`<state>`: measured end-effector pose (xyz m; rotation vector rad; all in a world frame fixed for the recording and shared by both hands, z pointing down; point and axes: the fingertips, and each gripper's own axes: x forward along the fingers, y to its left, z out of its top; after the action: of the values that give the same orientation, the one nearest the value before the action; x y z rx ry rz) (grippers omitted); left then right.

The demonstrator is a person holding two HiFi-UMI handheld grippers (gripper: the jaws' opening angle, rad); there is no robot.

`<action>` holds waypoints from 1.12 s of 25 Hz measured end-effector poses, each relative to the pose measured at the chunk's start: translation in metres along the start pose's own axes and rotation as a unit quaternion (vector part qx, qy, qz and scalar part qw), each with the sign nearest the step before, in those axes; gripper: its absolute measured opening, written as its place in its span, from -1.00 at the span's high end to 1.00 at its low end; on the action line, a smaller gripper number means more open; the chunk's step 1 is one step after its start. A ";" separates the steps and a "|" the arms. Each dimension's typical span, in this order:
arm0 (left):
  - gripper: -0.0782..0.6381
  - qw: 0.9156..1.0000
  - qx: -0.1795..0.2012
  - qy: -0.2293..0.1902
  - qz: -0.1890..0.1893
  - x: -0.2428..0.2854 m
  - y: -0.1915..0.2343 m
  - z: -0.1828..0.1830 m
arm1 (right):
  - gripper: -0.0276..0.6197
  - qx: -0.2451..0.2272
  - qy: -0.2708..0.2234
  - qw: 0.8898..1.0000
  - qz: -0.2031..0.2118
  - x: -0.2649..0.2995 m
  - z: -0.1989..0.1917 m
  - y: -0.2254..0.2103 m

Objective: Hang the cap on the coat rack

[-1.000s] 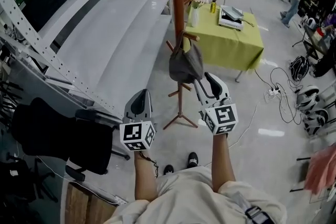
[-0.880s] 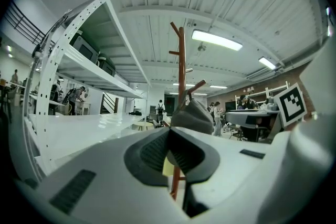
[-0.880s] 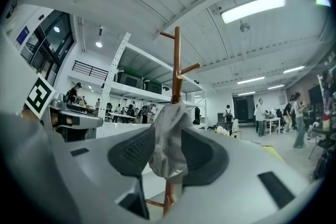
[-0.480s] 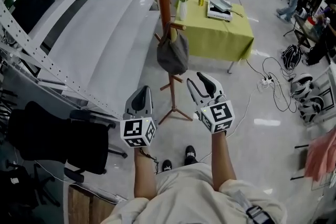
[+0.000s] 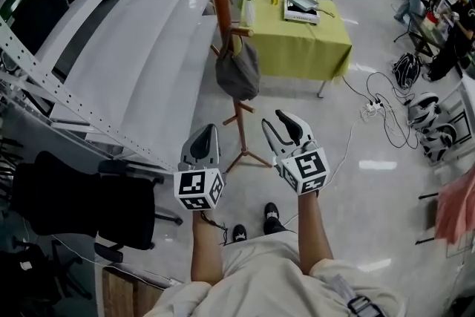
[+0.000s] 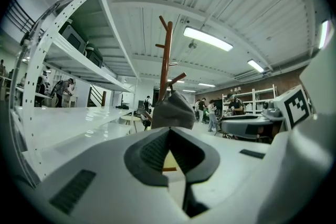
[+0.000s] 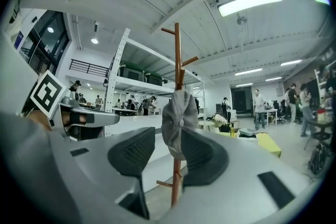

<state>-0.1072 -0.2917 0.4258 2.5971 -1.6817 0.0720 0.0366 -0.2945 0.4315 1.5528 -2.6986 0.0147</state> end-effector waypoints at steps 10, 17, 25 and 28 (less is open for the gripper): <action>0.76 1.000 0.005 0.005 -0.006 -0.005 -0.001 -0.002 | 0.42 0.009 0.003 1.000 -0.012 -0.009 -0.005 0.000; 0.76 1.000 0.005 0.004 0.000 -0.008 -0.001 -0.002 | 0.50 0.017 -0.011 1.000 -0.019 -0.012 0.001 -0.006; 0.76 1.000 0.007 0.005 -0.002 -0.009 -0.003 -0.002 | 0.63 0.022 -0.008 1.000 -0.020 -0.012 0.000 -0.004; 0.76 1.000 0.007 0.006 -0.005 -0.009 -0.004 -0.003 | 0.73 0.025 -0.005 1.000 -0.018 -0.014 -0.003 -0.003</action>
<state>-0.1073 -0.2815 0.4283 2.6100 -1.6701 0.1002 0.0458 -0.2840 0.4336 1.6199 -2.6977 0.0733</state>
